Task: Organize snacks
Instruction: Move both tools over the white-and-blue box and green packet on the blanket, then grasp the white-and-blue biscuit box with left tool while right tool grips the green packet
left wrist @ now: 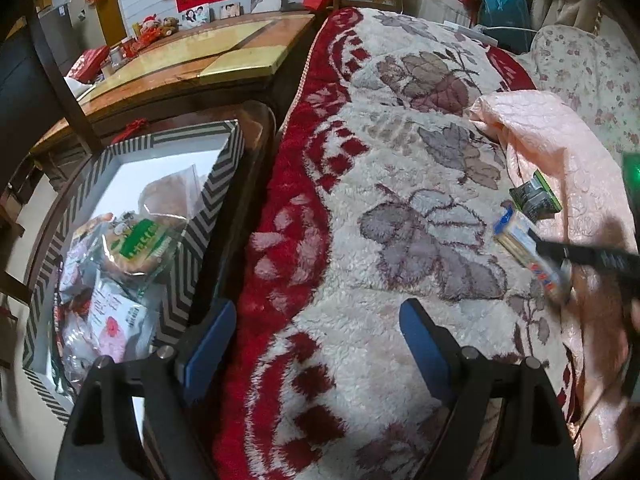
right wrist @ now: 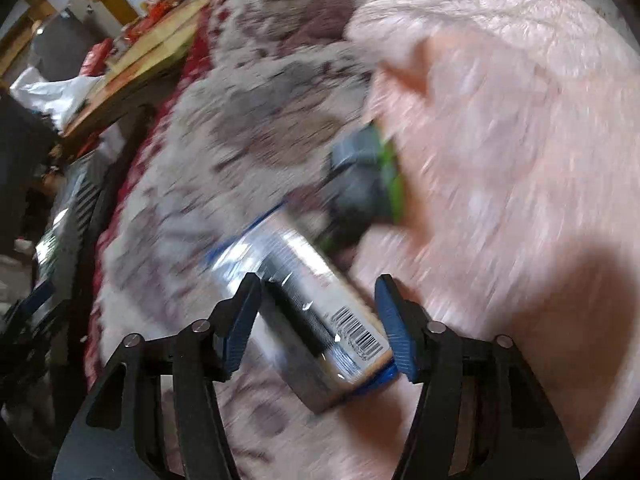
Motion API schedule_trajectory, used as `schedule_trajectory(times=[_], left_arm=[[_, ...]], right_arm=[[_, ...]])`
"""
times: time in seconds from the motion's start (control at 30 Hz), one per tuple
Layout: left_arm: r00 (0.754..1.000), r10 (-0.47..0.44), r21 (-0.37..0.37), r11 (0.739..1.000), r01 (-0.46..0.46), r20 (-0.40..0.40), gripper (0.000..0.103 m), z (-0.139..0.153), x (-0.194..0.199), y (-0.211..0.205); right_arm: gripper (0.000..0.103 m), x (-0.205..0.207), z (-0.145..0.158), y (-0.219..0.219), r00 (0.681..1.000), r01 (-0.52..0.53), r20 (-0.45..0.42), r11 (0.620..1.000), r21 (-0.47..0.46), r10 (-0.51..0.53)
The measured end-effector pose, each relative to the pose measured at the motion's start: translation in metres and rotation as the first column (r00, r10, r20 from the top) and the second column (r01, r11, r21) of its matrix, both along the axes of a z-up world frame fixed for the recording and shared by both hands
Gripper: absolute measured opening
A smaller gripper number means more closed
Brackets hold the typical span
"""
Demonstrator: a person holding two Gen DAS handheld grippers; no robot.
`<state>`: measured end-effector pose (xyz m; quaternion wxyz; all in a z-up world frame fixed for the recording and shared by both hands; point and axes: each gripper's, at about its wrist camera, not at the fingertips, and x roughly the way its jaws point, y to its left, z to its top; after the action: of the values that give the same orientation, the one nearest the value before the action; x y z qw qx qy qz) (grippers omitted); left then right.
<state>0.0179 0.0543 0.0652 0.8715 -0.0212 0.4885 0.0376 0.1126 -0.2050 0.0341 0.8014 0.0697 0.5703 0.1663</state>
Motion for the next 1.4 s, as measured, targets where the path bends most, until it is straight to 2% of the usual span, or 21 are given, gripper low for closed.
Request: schedule_trajectory(times=[0.1,0.17,0.3,0.4,0.57,0.73,0.9,1.0,1.03,1.07,1.13,1.23,1.3,1.4], left_arm=[[1.0,-0.007,-0.036,0.999,0.007,-0.003,0.086,0.001,0.0,-0.003],[1.0,-0.02,-0.056,0.998,0.019,-0.002,0.086,0.003,0.0,-0.008],[0.997,-0.072,-0.068,0.995,0.073,0.015,0.086,0.012,0.003,-0.026],[0.99,-0.139,-0.106,0.984,0.14,0.02,0.086,0.018,0.012,-0.047],[0.951,-0.309,-0.191,0.933,0.304,0.002,0.086,0.019,0.038,-0.098],[0.899,-0.432,-0.162,0.894,0.418,-0.069,0.086,-0.001,0.057,-0.155],[0.872,-0.469,-0.13,0.882,0.453,-0.137,0.086,-0.025,0.068,-0.183],[0.878,-0.456,-0.117,0.889,0.443,-0.144,0.084,-0.031,0.077,-0.186],[0.886,-0.44,-0.115,0.897,0.427,-0.142,0.067,-0.032,0.08,-0.185],[0.894,-0.425,-0.118,0.904,0.411,-0.143,0.058,-0.033,0.083,-0.182],[0.902,-0.409,-0.128,0.91,0.393,-0.136,0.058,-0.032,0.085,-0.176],[0.915,-0.387,-0.082,0.921,0.38,-0.112,0.058,-0.029,0.08,-0.165],[0.928,-0.358,-0.081,0.933,0.351,-0.1,0.058,-0.027,0.078,-0.151],[0.946,-0.313,-0.084,0.948,0.306,-0.081,0.058,-0.02,0.072,-0.128]], right_arm=[[0.06,-0.032,0.003,0.019,0.999,-0.035,-0.028,0.989,0.144,0.04],[0.06,-0.051,0.006,0.033,0.996,-0.085,-0.016,0.978,0.193,0.09],[0.06,-0.069,0.014,0.033,0.997,-0.083,0.019,0.977,0.197,0.081],[0.06,-0.071,0.025,0.014,0.998,-0.038,0.05,0.986,0.164,0.03],[0.06,-0.066,0.048,-0.032,0.986,0.096,0.115,0.979,0.178,-0.117],[0.065,-0.064,0.06,-0.068,0.961,0.203,0.137,0.951,0.233,-0.239],[0.065,-0.062,0.06,-0.072,0.961,0.205,0.131,0.946,0.25,-0.243],[0.065,-0.059,0.059,-0.07,0.964,0.197,0.129,0.949,0.246,-0.234],[0.065,-0.057,0.058,-0.069,0.965,0.194,0.128,0.951,0.242,-0.23],[0.065,-0.055,0.057,-0.067,0.967,0.187,0.128,0.953,0.236,-0.222],[0.065,-0.05,0.056,-0.061,0.971,0.166,0.136,0.963,0.213,-0.198],[0.065,-0.039,0.053,-0.045,0.976,0.128,0.153,0.979,0.158,-0.152],[0.065,-0.029,0.051,-0.032,0.98,0.094,0.166,0.989,0.116,-0.113],[0.065,-0.005,0.043,-0.01,0.986,0.041,0.164,0.999,-0.004,-0.04]])
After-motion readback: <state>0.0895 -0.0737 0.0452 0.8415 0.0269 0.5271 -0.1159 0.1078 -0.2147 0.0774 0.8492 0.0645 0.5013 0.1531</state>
